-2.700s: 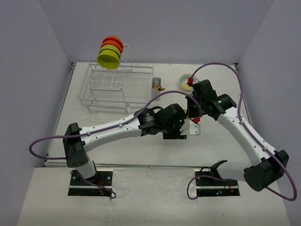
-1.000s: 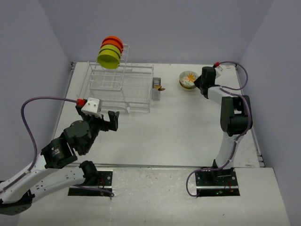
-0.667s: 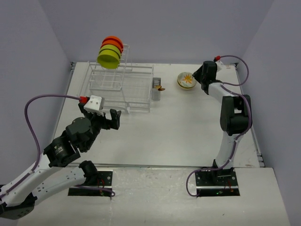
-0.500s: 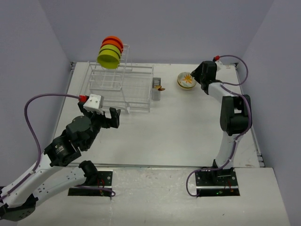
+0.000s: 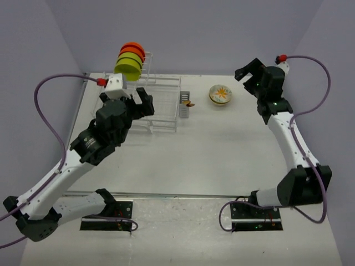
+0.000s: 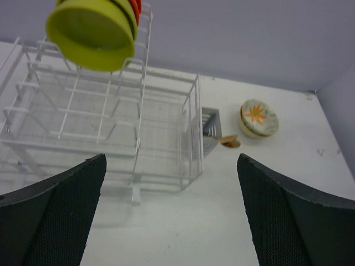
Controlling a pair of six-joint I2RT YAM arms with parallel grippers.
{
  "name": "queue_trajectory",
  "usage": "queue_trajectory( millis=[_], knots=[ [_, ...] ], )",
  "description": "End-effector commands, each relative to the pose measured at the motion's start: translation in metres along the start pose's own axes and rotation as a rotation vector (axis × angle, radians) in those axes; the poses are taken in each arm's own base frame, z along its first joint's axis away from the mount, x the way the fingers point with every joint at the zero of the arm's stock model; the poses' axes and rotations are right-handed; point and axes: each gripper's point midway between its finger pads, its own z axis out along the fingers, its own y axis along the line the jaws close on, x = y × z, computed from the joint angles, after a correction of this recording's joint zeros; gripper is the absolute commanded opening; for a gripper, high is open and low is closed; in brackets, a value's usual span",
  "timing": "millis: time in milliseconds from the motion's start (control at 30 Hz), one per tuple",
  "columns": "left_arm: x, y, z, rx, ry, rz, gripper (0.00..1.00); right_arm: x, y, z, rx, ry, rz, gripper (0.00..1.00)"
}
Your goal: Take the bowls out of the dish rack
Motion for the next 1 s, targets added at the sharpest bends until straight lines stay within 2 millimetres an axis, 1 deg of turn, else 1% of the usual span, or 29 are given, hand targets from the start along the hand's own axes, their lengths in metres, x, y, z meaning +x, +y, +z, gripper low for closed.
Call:
queue_trajectory(
  millis=[0,33,67,100,133,167,200,233,267,300,333,367,400,433,467,500,533,600,633,667,700,767,900,933,967],
  knots=[
    [-0.076,-0.025,0.027,0.027,-0.137,-0.214,1.0,0.01,-0.008,-0.055,0.001,0.078,-0.044,0.99],
    [-0.092,-0.013,0.036,-0.012,-0.172,-0.273,1.0,0.03,-0.016,-0.064,-0.016,0.129,-0.047,0.99],
    [-0.101,-0.018,0.045,0.027,-0.17,-0.293,1.0,0.026,-0.005,-0.088,-0.089,0.119,-0.048,0.99],
    [-0.115,-0.019,0.058,0.033,-0.176,-0.325,1.0,0.033,-0.004,-0.098,-0.123,0.135,-0.049,0.99],
    [-0.125,-0.01,0.07,0.048,-0.169,-0.396,1.0,0.046,-0.002,-0.117,-0.189,0.161,-0.05,0.99],
    [-0.13,-0.009,0.087,0.051,-0.156,-0.429,1.0,0.051,-0.001,-0.127,-0.221,0.167,-0.048,0.99],
    [-0.135,0.006,0.098,0.029,-0.157,-0.51,1.0,0.064,-0.009,-0.132,-0.231,0.187,-0.043,0.99],
    [-0.133,0.005,0.105,0.056,-0.132,-0.544,1.0,0.066,-0.009,-0.14,-0.25,0.185,-0.036,0.99],
    [-0.13,0.008,0.112,0.055,-0.119,-0.58,1.0,0.062,-0.001,-0.157,-0.304,0.166,-0.026,0.99],
    [-0.13,0.015,0.119,0.047,-0.123,-0.655,1.0,0.063,0.0,-0.164,-0.322,0.16,-0.025,0.99],
    [-0.129,0.018,0.122,0.045,-0.123,-0.685,1.0,0.066,-0.001,-0.168,-0.333,0.158,-0.022,0.99],
    [-0.121,0.024,0.128,0.029,-0.127,-0.719,1.0,0.065,0.0,-0.174,-0.346,0.149,-0.025,0.99],
    [-0.123,0.028,0.127,0.028,-0.148,-0.752,0.98,0.06,0.002,-0.182,-0.366,0.121,-0.03,0.99],
    [-0.123,0.032,0.129,0.021,-0.173,-0.792,0.96,0.062,0.001,-0.184,-0.368,0.117,-0.034,0.99],
    [-0.118,0.036,0.134,0.017,-0.188,-0.82,0.94,0.061,-0.001,-0.186,-0.368,0.109,-0.042,0.99],
    [-0.117,0.04,0.137,0.017,-0.2,-0.864,0.9,0.059,-0.002,-0.188,-0.366,0.093,-0.044,0.99],
    [-0.115,0.041,0.141,0.026,-0.204,-0.883,0.88,0.063,-0.009,-0.186,-0.342,0.097,-0.04,0.99],
    [-0.105,0.043,0.154,0.033,-0.198,-0.922,0.85,0.067,-0.016,-0.187,-0.319,0.094,-0.032,0.99],
    [-0.108,0.041,0.158,0.054,-0.213,-0.932,0.84,0.068,-0.017,-0.188,-0.323,0.096,-0.032,0.99],
    [-0.1,0.042,0.169,0.046,-0.196,-0.939,0.84,0.071,-0.018,-0.19,-0.328,0.1,-0.034,0.99],
    [-0.096,0.042,0.175,0.038,-0.182,-0.959,0.84,0.071,-0.017,-0.192,-0.338,0.101,-0.033,0.99],
    [-0.089,0.046,0.186,0.007,-0.17,-0.964,0.83,0.068,-0.016,-0.198,-0.343,0.083,-0.034,0.99],
    [-0.087,0.053,0.195,-0.015,-0.198,-0.958,0.76,0.057,-0.023,-0.206,-0.307,0.016,-0.021,0.99],
    [-0.086,0.056,0.197,-0.025,-0.197,-0.957,0.72,0.054,-0.024,-0.207,-0.303,0.001,-0.017,0.99],
    [-0.078,0.058,0.2,-0.048,-0.174,-0.959,0.67,0.053,-0.023,-0.21,-0.31,-0.009,-0.016,0.99]
  ],
)
